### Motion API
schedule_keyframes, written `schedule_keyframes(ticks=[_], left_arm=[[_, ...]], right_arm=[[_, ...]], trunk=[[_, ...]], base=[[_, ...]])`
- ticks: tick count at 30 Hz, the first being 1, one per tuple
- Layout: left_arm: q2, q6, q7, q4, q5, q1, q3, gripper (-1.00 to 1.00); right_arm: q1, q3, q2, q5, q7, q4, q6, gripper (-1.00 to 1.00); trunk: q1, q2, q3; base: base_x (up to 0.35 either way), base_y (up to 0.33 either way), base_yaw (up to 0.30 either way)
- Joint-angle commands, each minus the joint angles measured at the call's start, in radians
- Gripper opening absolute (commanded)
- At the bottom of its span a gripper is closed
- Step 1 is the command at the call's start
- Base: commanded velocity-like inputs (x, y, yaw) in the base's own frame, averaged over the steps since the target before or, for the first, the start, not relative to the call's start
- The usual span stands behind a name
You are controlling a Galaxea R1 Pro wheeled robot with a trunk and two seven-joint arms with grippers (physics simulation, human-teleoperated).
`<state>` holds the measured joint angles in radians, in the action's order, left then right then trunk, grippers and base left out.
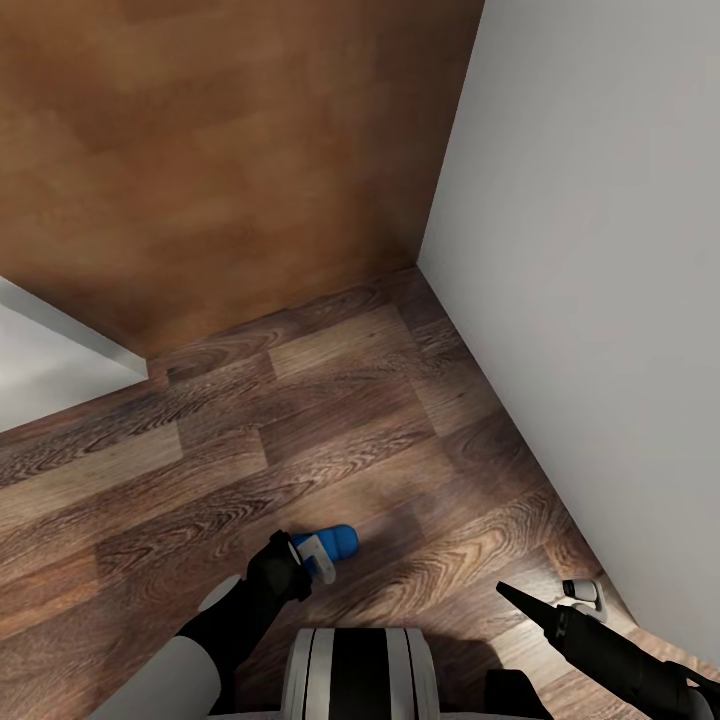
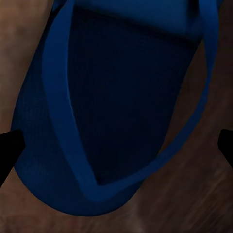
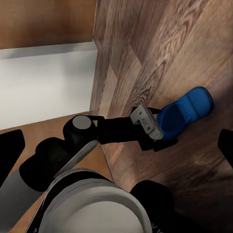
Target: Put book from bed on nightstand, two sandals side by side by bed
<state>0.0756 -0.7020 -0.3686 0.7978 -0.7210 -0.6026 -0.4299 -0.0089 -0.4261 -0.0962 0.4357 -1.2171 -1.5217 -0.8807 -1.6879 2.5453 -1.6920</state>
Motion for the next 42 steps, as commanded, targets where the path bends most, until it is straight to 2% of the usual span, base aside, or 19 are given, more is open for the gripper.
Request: schedule_keyframes(ticks=[1, 3, 4, 20, 25, 31, 42], left_arm=[[0.0, -0.002, -0.009, 0.001, -0.011, 0.0, -0.001, 1.0], [0.0, -0.002, -0.009, 0.001, -0.01, 0.0, 0.0, 1.0], [0.0, -0.002, -0.009, 0.001, -0.01, 0.0, 0.0, -1.0], [0.001, -0.002, -0.007, 0.001, -0.009, 0.0, -0.001, -1.0], [0.001, -0.003, -0.007, -0.01, -0.01, 0.0, -0.001, -1.0], [0.001, -0.003, -0.007, -0.015, -0.01, 0.0, -0.001, -1.0], [0.001, -0.004, -0.007, -0.015, -0.011, 0.0, 0.0, -1.0]], right_arm=[[0.0, 0.0, 0.0, 0.003, -0.001, 0.0, -0.006, 1.0], [0.0, 0.0, 0.0, 0.003, -0.001, 0.0, -0.006, 1.0], [0.0, 0.0, 0.0, 0.003, -0.001, 0.0, -0.006, 1.0], [0.0, 0.0, 0.0, 0.003, -0.001, 0.0, -0.006, 1.0], [0.0, 0.0, 0.0, 0.003, -0.001, 0.0, -0.006, 1.0], [0.0, 0.0, 0.0, 0.003, -0.001, 0.0, -0.006, 1.0], [0.0, 0.0, 0.0, 0.003, -0.001, 0.0, -0.006, 1.0]], trunk=[[0.0, 0.0, -0.001], [0.0, 0.0, -0.001], [0.0, 0.0, -0.001], [0.0, 0.0, -0.001], [0.002, -0.001, 0.019], [0.002, -0.001, 0.019], [0.007, -0.004, 0.061]], base=[[0.0, 0.0, 0.0], [0.0, 0.0, 0.0], [0.0, 0.0, 0.0], [0.0, 0.0, 0.0], [0.0, 0.0, 0.0], [0.0, 0.0, 0.0], [0.0, 0.0, 0.0]])
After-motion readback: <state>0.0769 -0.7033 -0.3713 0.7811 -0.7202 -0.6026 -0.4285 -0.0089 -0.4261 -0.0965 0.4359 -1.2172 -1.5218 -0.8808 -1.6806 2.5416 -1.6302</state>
